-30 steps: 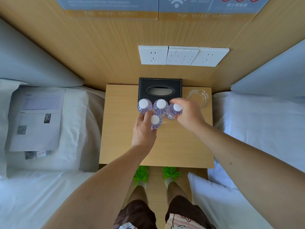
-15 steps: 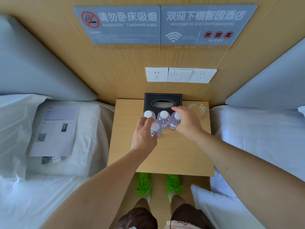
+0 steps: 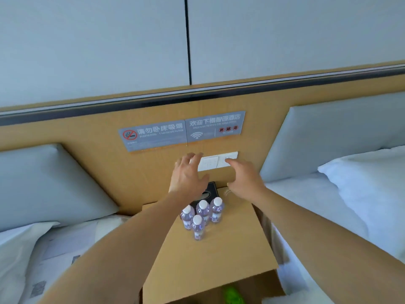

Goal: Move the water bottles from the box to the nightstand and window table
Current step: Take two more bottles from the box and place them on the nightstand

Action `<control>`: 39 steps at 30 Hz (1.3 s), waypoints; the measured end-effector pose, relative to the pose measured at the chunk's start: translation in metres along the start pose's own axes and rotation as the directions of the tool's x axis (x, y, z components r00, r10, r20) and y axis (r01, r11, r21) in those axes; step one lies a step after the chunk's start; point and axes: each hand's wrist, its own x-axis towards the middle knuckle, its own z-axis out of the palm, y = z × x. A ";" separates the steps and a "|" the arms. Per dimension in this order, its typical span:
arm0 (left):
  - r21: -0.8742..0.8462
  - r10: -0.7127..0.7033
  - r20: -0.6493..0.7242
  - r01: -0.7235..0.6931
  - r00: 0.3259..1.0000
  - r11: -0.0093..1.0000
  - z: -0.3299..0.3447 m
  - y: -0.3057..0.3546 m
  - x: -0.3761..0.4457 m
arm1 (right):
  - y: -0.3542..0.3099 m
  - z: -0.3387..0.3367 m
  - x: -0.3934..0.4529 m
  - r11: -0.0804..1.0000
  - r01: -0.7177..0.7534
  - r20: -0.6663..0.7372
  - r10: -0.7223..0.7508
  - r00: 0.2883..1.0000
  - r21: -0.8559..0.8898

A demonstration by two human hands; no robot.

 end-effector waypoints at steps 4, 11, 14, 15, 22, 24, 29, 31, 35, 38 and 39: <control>0.007 0.182 0.078 -0.184 0.980 0.983 -0.004 0.039 0.012 | 0.008 -0.029 -0.035 0.992 -0.101 -0.102 0.093 0.990 -0.078; 0.011 0.481 0.232 -0.497 0.845 0.868 0.026 0.149 -0.012 | 0.057 -0.083 -0.138 0.904 -0.404 -0.322 0.344 0.882 -0.139; 0.005 0.605 0.270 -0.630 0.749 0.777 0.047 0.214 -0.038 | 0.086 -0.096 -0.205 0.829 -0.543 -0.415 0.450 0.791 -0.137; -0.012 0.647 0.279 -0.671 0.709 0.741 0.055 0.236 -0.053 | 0.096 -0.099 -0.230 0.799 -0.588 -0.434 0.490 0.756 -0.122; -0.157 0.846 0.339 -0.862 0.411 0.482 0.105 0.364 -0.208 | 0.148 -0.104 -0.435 0.587 -0.809 -0.539 0.688 0.485 0.021; -0.203 0.870 0.356 -0.880 0.342 0.429 0.113 0.398 -0.263 | 0.154 -0.103 -0.503 0.510 -0.858 -0.562 0.728 0.393 0.060; -0.343 0.913 0.364 -0.885 0.182 0.313 0.122 0.469 -0.420 | 0.153 -0.090 -0.676 0.319 -0.931 -0.576 0.801 0.165 0.176; -0.387 0.927 0.359 -0.886 0.111 0.257 0.124 0.493 -0.483 | 0.150 -0.084 -0.742 0.240 -0.947 -0.572 0.817 0.077 0.215; -0.451 0.932 0.356 -0.886 -0.069 0.107 0.126 0.530 -0.606 | 0.137 -0.066 -0.863 0.096 -0.949 -0.562 0.822 -0.094 0.299; -0.514 0.913 0.350 -0.858 -0.207 0.003 0.124 0.549 -0.694 | 0.122 -0.048 -0.945 -0.010 -0.927 -0.540 0.811 -0.226 0.374; -0.527 0.903 0.343 -0.849 -0.258 -0.042 0.123 0.555 -0.722 | 0.117 -0.041 -0.969 -0.040 -0.914 -0.531 0.804 -0.269 0.403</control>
